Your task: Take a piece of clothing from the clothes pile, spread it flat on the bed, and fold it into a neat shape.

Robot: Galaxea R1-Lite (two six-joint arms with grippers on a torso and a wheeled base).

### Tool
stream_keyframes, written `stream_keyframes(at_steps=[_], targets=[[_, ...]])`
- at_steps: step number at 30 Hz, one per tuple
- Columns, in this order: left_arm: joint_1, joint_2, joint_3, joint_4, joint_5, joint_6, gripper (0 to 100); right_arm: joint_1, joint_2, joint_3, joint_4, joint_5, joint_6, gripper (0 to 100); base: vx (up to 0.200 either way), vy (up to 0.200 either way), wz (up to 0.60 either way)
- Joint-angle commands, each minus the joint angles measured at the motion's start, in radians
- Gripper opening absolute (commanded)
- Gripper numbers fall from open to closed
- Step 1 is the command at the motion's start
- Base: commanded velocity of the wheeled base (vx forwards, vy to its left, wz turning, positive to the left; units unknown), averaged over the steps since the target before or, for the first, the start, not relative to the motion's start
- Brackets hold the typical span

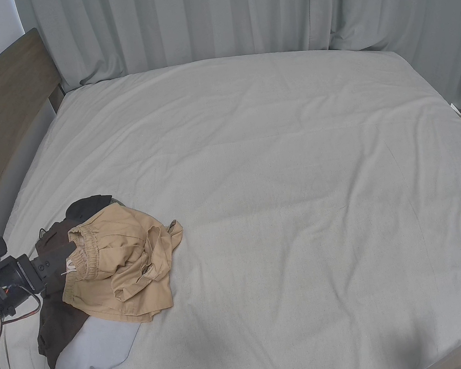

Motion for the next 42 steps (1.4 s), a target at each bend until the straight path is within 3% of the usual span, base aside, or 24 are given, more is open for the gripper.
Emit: stream_keyframes(at_steps=[1,9,28,42], targets=[[0.031,0.113,-0.011,-0.049,-0.022,-0.001,100,0.0,-0.004,0.018,0.0,0.0,-0.001,100,0.0,0.0,0.0],[0.075,0.231,-0.037,-0.113,-0.035,-0.001,100,0.0,-0.004,0.018,0.0,0.0,-0.001,100,0.0,0.0,0.0],[0.071,0.486,-0.072,-0.319,-0.035,-0.002,100,0.0,-0.004,0.018,0.0,0.0,-0.001,100,0.0,0.0,0.0],[0.052,0.604,-0.18,-0.339,-0.024,-0.005,100,0.0,-0.004,0.018,0.0,0.0,0.001,100,0.0,0.0,0.0]])
